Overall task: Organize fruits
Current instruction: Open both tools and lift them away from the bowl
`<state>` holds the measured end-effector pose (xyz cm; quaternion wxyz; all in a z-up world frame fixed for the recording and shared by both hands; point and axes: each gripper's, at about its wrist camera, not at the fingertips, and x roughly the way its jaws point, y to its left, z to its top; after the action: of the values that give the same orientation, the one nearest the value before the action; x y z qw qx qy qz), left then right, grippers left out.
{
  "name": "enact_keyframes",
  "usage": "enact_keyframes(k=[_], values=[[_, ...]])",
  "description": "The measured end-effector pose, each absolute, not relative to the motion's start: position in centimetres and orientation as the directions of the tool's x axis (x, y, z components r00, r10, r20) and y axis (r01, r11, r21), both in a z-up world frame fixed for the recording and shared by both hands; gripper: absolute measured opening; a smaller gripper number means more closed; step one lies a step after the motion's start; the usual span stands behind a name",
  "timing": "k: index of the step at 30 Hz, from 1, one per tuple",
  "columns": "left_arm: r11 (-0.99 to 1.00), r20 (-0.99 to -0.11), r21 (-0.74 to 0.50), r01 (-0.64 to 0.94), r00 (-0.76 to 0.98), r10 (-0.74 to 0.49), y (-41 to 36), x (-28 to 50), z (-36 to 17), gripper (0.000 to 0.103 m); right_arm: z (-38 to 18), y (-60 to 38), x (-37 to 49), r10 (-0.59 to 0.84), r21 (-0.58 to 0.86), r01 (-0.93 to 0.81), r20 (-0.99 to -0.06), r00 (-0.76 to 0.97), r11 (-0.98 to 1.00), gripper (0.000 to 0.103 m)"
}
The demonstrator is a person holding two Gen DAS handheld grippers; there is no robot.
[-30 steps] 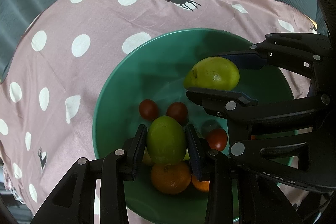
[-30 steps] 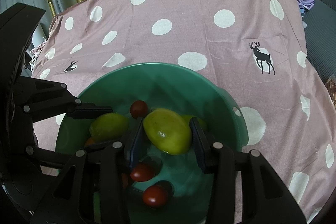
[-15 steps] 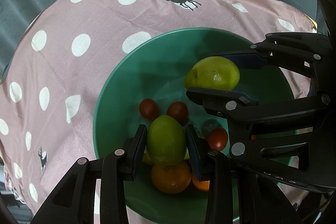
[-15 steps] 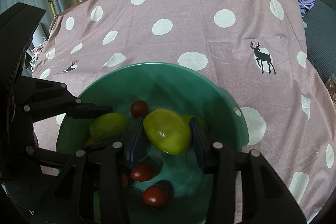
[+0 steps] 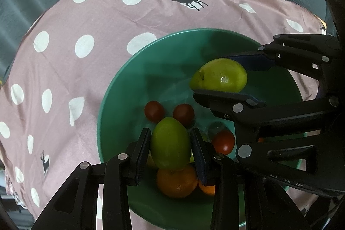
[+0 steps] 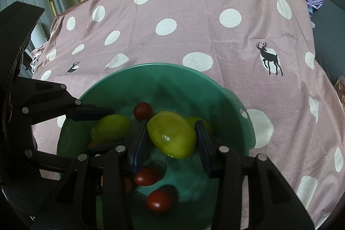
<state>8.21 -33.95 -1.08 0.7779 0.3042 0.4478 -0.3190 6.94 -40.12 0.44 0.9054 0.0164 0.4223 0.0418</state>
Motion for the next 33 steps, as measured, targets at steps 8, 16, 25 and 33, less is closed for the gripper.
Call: enact_keyframes(k=[8,16,25,33], values=[[0.620,-0.881,0.181,0.764,0.406,-0.242,-33.9,8.2,-0.6,0.038,0.6,-40.4,6.7,0.085,0.063,-0.057,-0.754,0.651,0.996,0.044],[0.672,-0.849,0.144,0.726,0.440,-0.293,-32.7,8.0,0.8,0.041,2.3,-41.3,5.5,0.053,0.054,-0.020,-0.717,0.695,0.998,0.054],[0.782,-0.786,0.116,0.612,0.538,-0.305,-29.6,6.7,4.0,0.094,5.9,-42.4,2.0,-0.106,-0.030,0.114,-0.652,0.751,0.993,0.103],[0.853,-0.787,0.176,0.492,0.590,-0.178,-28.1,6.0,4.6,0.101,5.8,-41.2,0.4,-0.143,-0.132,0.070,-0.696,0.703,0.989,0.103]])
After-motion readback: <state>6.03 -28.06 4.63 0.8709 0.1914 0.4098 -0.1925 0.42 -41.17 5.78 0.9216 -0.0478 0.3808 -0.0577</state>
